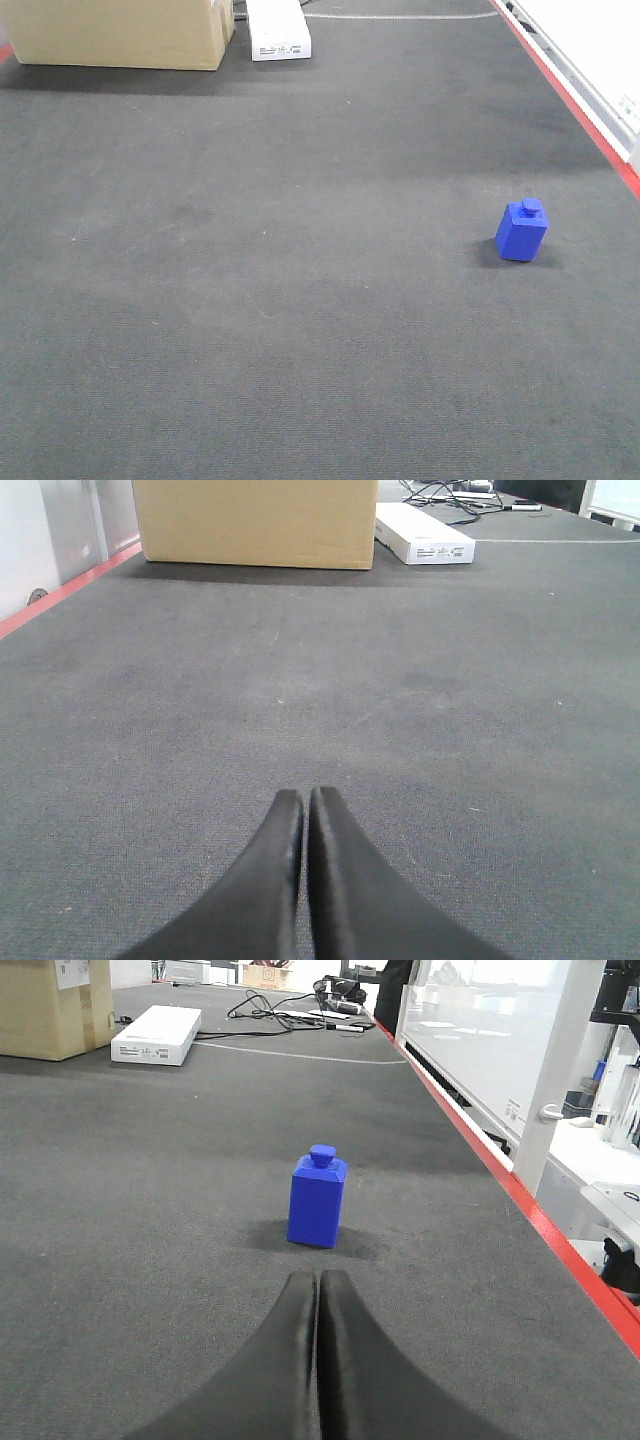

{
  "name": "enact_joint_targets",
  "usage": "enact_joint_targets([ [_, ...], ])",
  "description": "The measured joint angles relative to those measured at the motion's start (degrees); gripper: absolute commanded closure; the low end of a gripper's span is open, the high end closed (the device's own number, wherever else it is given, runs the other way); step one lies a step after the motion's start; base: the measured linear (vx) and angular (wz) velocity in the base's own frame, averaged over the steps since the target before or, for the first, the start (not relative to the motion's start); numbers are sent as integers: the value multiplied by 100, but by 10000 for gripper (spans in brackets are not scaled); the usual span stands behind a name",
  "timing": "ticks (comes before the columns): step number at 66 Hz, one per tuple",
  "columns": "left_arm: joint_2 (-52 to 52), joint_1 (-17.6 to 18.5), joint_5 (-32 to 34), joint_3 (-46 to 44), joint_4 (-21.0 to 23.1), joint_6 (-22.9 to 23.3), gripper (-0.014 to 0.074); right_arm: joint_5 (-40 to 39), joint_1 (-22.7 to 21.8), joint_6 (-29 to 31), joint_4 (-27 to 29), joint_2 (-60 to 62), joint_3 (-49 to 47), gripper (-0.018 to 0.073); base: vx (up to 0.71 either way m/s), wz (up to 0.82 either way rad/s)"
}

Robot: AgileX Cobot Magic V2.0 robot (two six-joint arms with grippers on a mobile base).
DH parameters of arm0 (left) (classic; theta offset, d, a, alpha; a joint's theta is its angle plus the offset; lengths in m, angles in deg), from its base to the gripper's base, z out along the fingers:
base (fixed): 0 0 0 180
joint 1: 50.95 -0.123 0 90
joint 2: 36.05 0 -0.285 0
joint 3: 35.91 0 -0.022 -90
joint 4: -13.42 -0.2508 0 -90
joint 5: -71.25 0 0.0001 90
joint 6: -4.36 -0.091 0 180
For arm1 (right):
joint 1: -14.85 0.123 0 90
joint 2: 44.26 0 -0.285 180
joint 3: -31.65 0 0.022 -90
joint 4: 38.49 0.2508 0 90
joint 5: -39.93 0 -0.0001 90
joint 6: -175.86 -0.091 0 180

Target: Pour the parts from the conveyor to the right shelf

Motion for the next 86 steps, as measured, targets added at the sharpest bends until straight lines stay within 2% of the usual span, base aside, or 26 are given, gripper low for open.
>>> enact_joint_targets([
  [62,0,0,0,0,0,0,602,-91,0,0,0,0,0,568,0,0],
  [73,0,0,0,0,0,0,602,-654,0,0,0,0,0,568,0,0],
  [86,0,0,0,0,0,0,602,-2912,0,-6,0,0,0,568,0,0],
])
